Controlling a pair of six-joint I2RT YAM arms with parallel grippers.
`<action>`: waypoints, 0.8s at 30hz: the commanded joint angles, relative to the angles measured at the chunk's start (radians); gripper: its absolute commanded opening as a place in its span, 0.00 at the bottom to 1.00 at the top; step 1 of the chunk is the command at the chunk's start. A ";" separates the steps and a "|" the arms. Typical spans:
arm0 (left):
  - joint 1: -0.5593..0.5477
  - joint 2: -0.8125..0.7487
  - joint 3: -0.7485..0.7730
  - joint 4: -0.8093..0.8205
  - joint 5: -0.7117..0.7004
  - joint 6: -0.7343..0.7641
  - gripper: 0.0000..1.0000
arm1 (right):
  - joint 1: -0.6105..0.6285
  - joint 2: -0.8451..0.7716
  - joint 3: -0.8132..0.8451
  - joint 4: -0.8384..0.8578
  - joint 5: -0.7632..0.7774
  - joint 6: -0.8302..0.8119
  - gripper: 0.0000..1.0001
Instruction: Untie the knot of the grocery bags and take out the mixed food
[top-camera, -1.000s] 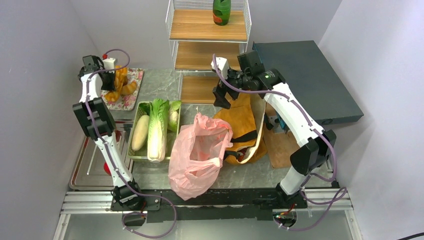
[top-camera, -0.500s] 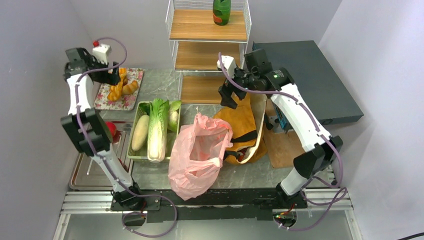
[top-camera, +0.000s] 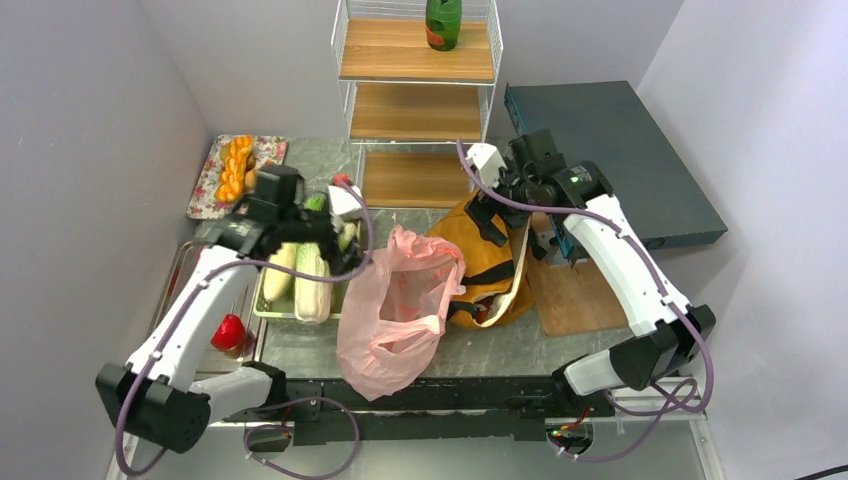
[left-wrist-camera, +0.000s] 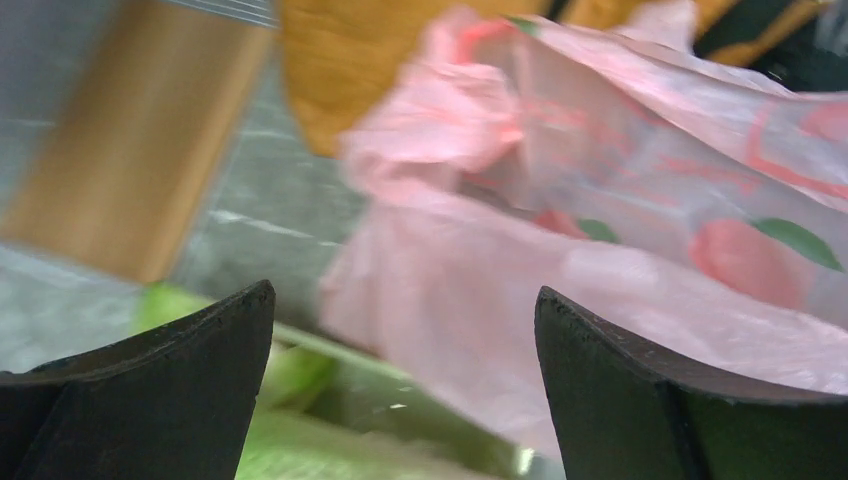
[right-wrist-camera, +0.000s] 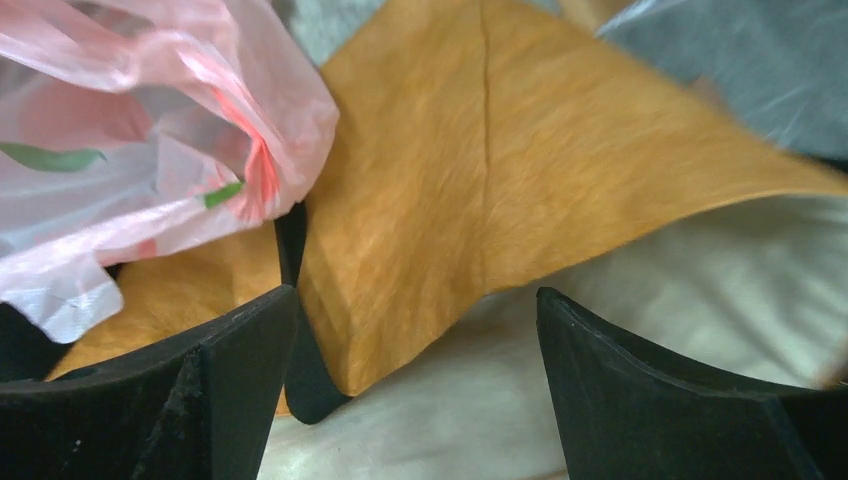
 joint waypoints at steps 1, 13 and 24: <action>-0.194 0.004 -0.095 0.122 -0.034 -0.084 1.00 | -0.003 0.003 -0.114 0.067 0.100 0.104 0.89; -0.291 0.216 -0.219 0.183 -0.417 -0.106 0.06 | -0.015 0.069 -0.120 0.048 -0.041 0.131 0.00; -0.197 0.196 -0.264 0.335 -0.570 -0.065 0.07 | -0.042 -0.125 -0.110 0.338 -0.411 0.267 0.00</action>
